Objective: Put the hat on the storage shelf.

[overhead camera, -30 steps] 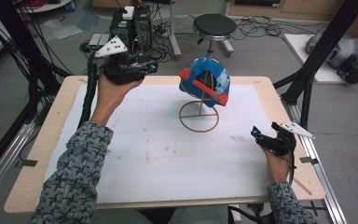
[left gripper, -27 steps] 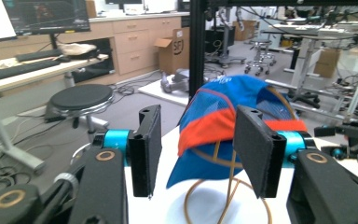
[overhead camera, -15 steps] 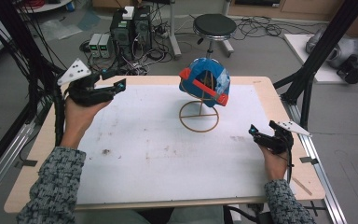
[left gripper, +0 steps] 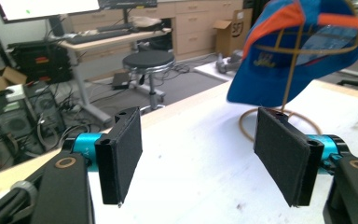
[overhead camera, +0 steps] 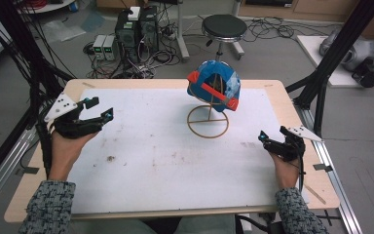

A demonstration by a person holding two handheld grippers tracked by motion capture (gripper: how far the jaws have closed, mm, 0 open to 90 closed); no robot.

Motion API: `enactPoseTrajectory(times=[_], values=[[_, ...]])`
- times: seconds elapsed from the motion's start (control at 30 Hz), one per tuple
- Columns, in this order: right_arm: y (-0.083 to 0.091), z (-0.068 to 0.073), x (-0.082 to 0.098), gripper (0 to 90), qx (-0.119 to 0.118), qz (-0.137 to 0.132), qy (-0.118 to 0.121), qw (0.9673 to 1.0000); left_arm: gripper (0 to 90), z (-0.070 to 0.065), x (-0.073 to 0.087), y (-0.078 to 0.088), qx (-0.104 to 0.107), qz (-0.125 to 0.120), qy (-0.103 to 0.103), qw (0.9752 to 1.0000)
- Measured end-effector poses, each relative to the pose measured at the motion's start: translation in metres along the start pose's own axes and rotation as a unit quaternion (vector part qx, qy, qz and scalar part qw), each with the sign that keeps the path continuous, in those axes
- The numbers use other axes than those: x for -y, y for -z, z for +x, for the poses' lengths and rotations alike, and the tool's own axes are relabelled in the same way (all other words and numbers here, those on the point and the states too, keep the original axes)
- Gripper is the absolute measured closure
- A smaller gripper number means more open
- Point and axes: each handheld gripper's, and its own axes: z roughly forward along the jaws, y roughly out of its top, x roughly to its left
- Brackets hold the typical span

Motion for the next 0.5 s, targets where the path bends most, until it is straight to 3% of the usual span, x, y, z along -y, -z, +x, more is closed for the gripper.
enactPoseTrajectory(times=[0.37,0.5], values=[[0.001,0.0,0.0,11.4,0.001,0.001,0.001,1.0,31.2,0.007,0.036,0.012,-0.013,0.007,0.023,0.9996],[0.001,0.001,0.0,11.4,0.003,-0.001,0.003,1.0,31.1,0.009,0.046,0.011,-0.015,0.027,0.025,0.9992]])
